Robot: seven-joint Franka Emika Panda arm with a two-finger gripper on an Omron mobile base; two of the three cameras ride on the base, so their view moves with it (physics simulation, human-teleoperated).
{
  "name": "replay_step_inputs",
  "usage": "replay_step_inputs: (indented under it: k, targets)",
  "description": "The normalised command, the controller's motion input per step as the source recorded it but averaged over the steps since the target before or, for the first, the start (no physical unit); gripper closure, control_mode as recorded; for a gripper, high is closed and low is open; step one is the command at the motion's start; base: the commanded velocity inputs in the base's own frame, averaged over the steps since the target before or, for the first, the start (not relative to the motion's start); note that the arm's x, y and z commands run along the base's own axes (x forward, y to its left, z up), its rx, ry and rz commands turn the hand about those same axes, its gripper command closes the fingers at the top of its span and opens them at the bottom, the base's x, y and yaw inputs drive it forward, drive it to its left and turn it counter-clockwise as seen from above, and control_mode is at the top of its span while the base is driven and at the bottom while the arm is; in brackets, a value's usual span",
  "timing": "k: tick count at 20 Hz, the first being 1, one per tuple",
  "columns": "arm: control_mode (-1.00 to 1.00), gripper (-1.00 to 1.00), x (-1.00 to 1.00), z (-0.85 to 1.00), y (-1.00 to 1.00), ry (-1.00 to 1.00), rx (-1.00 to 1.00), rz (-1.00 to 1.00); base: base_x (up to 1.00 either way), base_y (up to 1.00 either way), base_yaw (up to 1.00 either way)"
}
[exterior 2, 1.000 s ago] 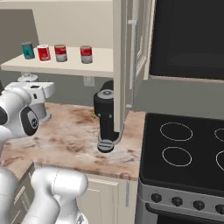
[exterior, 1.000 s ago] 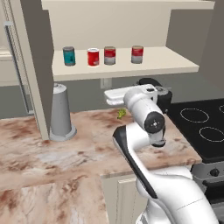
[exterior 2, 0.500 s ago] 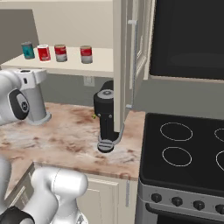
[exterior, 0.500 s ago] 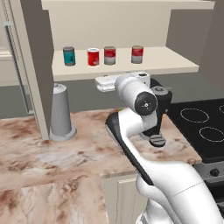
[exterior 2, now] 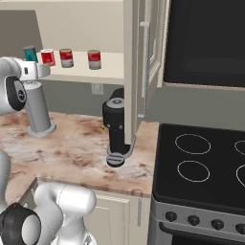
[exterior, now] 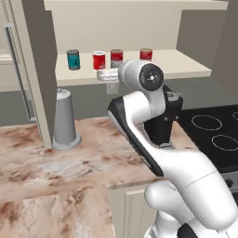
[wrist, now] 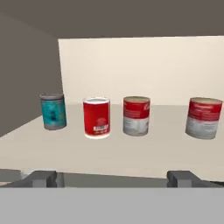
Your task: Stack two cans on top of the other two cans in the cabinet.
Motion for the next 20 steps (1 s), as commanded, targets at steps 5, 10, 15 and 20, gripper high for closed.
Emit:
replay_step_inputs:
  k: [5,10,15,20]
  targets:
    - [-1.0,-1.0,0.14,0.1,0.01,0.12,0.0,0.06,0.0,0.0,0.0]
    - [-1.0,-1.0,0.16,-0.01,0.02,0.0,0.0,0.13,0.0,0.0,0.0]
    - [-1.0,-1.0,0.11,-0.05,0.05,-0.02,0.0,0.11,0.0,0.0,0.0]
    - [-1.0,-1.0,0.11,-0.11,0.02,-0.05,0.0,0.07,0.0,0.0,0.0]
